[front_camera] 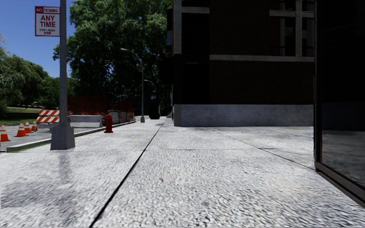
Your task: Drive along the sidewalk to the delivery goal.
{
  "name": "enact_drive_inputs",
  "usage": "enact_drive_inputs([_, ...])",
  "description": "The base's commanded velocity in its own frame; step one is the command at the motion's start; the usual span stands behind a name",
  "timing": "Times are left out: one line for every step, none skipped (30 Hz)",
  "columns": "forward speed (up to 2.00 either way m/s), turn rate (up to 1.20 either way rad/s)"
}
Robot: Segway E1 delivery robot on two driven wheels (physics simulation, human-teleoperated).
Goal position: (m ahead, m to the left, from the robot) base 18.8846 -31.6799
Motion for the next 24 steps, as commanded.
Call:
enact_drive_inputs([2.0,-0.47])
enact_drive_inputs([2.0,-0.5])
enact_drive_inputs([2.0,-0.51])
enact_drive_inputs([2.0,-0.51])
enact_drive_inputs([2.0,-0.51])
enact_drive_inputs([2.0,-0.51])
enact_drive_inputs([2.0,-0.51])
enact_drive_inputs([2.0,-0.51])
enact_drive_inputs([2.0,-0.51])
enact_drive_inputs([2.0,-0.51])
enact_drive_inputs([2.0,-0.51])
enact_drive_inputs([2.0,-0.51])
enact_drive_inputs([2.0,-0.51])
enact_drive_inputs([2.0,-0.5])
enact_drive_inputs([2.0,-0.5])
enact_drive_inputs([2.0,-0.5])
enact_drive_inputs([2.0,-0.49])
enact_drive_inputs([2.0,-0.48])
enact_drive_inputs([2.0,-0.46])
enact_drive_inputs([2.0,-0.42])
enact_drive_inputs([2.0,-0.42])
enact_drive_inputs([2.0,-0.41])
enact_drive_inputs([2.0,-0.4])
enact_drive_inputs([2.0,-0.4])
